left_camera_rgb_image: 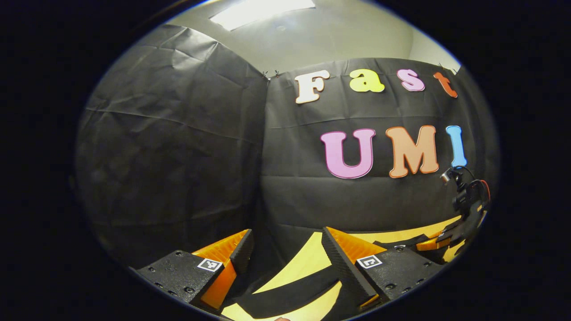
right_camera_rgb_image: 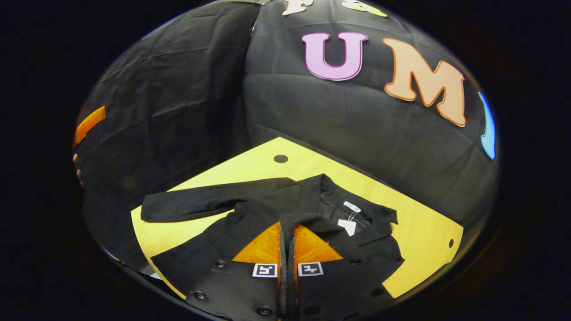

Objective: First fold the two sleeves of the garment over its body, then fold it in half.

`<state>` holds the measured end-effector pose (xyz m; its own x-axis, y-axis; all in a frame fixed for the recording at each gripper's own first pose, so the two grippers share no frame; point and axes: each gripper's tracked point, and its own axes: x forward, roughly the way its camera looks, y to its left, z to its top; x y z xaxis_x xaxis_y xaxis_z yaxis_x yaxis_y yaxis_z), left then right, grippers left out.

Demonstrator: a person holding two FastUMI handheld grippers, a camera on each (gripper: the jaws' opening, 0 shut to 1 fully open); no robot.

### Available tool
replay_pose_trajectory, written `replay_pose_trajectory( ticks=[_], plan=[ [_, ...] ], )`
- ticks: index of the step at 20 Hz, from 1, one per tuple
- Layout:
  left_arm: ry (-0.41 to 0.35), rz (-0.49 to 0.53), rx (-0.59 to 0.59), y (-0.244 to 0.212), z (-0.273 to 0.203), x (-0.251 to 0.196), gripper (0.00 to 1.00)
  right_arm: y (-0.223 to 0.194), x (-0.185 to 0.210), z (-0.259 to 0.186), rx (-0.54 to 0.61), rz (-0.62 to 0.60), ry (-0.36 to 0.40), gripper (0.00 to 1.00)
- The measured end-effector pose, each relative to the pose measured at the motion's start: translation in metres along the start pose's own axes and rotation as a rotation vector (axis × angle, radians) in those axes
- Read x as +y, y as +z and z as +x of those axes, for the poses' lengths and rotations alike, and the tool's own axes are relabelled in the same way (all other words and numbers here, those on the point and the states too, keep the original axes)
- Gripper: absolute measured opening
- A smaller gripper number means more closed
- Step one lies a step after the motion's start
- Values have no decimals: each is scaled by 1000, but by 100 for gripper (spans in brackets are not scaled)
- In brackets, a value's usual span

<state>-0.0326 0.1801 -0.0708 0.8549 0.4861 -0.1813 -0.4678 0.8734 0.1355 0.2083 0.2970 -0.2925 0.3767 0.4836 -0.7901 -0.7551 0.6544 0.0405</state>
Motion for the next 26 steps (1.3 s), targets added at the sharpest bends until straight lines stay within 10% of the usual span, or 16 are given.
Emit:
replay_pose_trajectory(
  ticks=[8, 9, 12, 20, 26],
  plan=[
    [62, 13, 59, -29, 18, 50, 93, 5, 38, 77, 88, -53, 20, 10],
    [62, 15, 66, -31, 22, 51, 93, 16, 39, 77, 34, -48, 6, 21],
    [54, 14, 74, -37, 27, 53, 93, 66, 31, 60, -205, -37, -60, 97],
    [-22, 27, 54, -37, 48, 32, 93, 96, -11, -37, -456, 35, -216, 100],
    [-237, 110, 170, -76, 65, 4, 100, 95, -66, -124, -619, 105, -348, 99]
  ],
)
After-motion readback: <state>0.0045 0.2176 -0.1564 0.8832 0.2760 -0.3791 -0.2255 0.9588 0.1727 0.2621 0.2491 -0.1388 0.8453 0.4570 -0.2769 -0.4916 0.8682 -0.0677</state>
